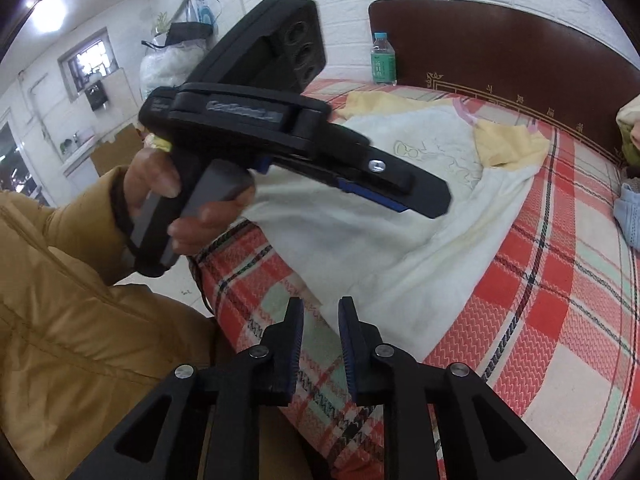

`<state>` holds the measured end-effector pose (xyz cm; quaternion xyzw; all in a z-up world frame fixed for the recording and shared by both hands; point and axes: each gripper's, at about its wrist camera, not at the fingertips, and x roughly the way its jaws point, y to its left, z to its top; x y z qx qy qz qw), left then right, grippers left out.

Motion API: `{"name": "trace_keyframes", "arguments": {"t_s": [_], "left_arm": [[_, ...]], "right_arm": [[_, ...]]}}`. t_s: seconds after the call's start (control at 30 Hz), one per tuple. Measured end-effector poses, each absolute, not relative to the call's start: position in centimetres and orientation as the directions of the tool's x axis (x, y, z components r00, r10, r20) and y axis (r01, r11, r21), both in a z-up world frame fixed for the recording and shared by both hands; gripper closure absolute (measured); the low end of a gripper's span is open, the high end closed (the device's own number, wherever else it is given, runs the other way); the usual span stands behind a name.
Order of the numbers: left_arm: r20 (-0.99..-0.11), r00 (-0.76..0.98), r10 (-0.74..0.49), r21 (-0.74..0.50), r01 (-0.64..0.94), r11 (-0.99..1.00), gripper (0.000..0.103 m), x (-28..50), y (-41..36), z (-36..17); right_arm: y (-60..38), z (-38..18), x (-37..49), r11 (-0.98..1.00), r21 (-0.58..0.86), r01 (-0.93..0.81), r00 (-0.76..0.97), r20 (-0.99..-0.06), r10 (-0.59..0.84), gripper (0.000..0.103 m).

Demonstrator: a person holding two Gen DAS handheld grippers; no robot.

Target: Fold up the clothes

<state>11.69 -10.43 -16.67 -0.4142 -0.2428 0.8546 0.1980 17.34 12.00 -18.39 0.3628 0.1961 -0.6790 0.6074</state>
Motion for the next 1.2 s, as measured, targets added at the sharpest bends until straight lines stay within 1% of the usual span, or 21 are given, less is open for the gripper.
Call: {"name": "trace_keyframes", "arguments": {"t_s": [0.13, 0.17, 0.2, 0.23, 0.27, 0.3, 0.33, 0.43, 0.5, 0.6, 0.63, 0.67, 0.7, 0.73, 0.87, 0.93, 1.03, 1.13, 1.17, 1.2], "left_arm": [[-0.725, -0.541, 0.427, -0.455, -0.090, -0.886, 0.037, 7.2, -9.2, -17.1], [-0.748, -0.528, 0.402, -0.434, -0.068, -0.898, 0.037, 6.2, -9.2, -17.3], [-0.767, -0.516, 0.380, -0.418, -0.047, -0.907, 0.037, 5.2, -9.3, -17.7], [-0.778, -0.516, 0.360, -0.401, -0.034, -0.916, 0.044, 4.6, -9.5, -17.9], [-0.787, -0.513, 0.342, -0.385, -0.023, -0.922, 0.069, 4.0, -9.7, -18.0], [-0.797, -0.503, 0.335, -0.378, -0.018, -0.926, 0.083, 3.5, -9.9, -18.2], [-0.805, -0.495, 0.329, -0.373, -0.010, -0.928, 0.091, 3.2, -10.3, -18.3], [-0.792, -0.539, 0.288, -0.367, 0.041, -0.929, 0.091, 3.6, -12.0, -17.7], [-0.767, -0.560, 0.314, -0.409, 0.051, -0.911, 0.091, 4.1, -13.2, -17.4], [-0.741, -0.576, 0.344, -0.469, 0.078, -0.880, 0.088, 4.4, -15.2, -17.2], [-0.741, -0.575, 0.347, -0.482, 0.096, -0.871, 0.074, 4.3, -15.9, -17.2], [-0.746, -0.577, 0.332, -0.477, 0.116, -0.871, 0.044, 4.1, -16.4, -17.1], [-0.747, -0.585, 0.316, -0.475, 0.137, -0.869, 0.029, 3.8, -16.9, -17.0], [-0.740, -0.595, 0.313, -0.482, 0.144, -0.864, 0.018, 3.2, -17.3, -16.8], [-0.729, -0.612, 0.305, -0.489, 0.154, -0.858, 0.018, 0.2, -18.2, -16.3], [-0.750, -0.606, 0.265, -0.455, 0.182, -0.872, 0.018, -1.8, -18.5, -16.4], [-0.777, -0.583, 0.238, -0.430, 0.215, -0.877, 0.018, -4.6, -19.3, -17.2], [-0.786, -0.573, 0.231, -0.416, 0.214, -0.884, 0.018, -6.6, -19.7, -17.9], [-0.787, -0.575, 0.224, -0.399, 0.199, -0.895, 0.019, -7.0, -19.6, -17.7], [-0.791, -0.573, 0.215, -0.382, 0.187, -0.905, 0.025, -7.3, -19.5, -17.6]], "right_arm": [[12.7, -18.6, 16.7, -0.222, 0.205, 0.953, -0.008, -0.717, -0.697, 0.084], [12.9, -18.6, 16.5, -0.232, 0.213, 0.949, -0.012, -0.712, -0.702, 0.079], [13.1, -18.6, 16.3, -0.242, 0.220, 0.945, -0.016, -0.707, -0.707, 0.076], [13.4, -18.6, 16.0, -0.252, 0.227, 0.941, -0.021, -0.702, -0.712, 0.072], [13.6, -18.6, 15.7, -0.262, 0.234, 0.936, -0.026, -0.697, -0.716, 0.071], [13.8, -18.6, 15.4, -0.273, 0.240, 0.932, -0.033, -0.692, -0.721, 0.069], [14.0, -18.5, 15.1, -0.280, 0.249, 0.927, -0.036, -0.685, -0.727, 0.067], [14.5, -18.4, 14.1, -0.296, 0.278, 0.914, -0.042, -0.660, -0.750, 0.066], [14.5, -18.3, 13.4, -0.301, 0.299, 0.906, -0.044, -0.638, -0.768, 0.064], [13.9, -18.4, 12.2, -0.296, 0.327, 0.897, -0.034, -0.618, -0.786, 0.064], [13.7, -18.5, 11.9, -0.294, 0.336, 0.895, -0.029, -0.613, -0.789, 0.064], [13.3, -18.7, 11.5, -0.293, 0.345, 0.892, -0.025, -0.610, -0.792, 0.064], [13.1, -18.8, 11.0, -0.293, 0.357, 0.887, -0.018, -0.607, -0.794, 0.063], [12.8, -19.0, 10.6, -0.293, 0.369, 0.882, -0.011, -0.605, -0.796, 0.063], [12.1, -19.3, 9.6, -0.281, 0.395, 0.874, 0.010, -0.594, -0.804, 0.062], [12.0, -19.3, 9.4, -0.277, 0.396, 0.875, 0.013, -0.592, -0.806, 0.062], [11.9, -19.4, 9.1, -0.273, 0.409, 0.871, 0.023, -0.589, -0.808, 0.057], [11.8, -19.4, 8.8, -0.271, 0.413, 0.869, 0.028, -0.588, -0.808, 0.057], [11.8, -19.4, 8.7, -0.270, 0.415, 0.869, 0.029, -0.588, -0.809, 0.057], [11.8, -19.4, 8.5, -0.269, 0.419, 0.868, 0.033, -0.587, -0.809, 0.057]]}}
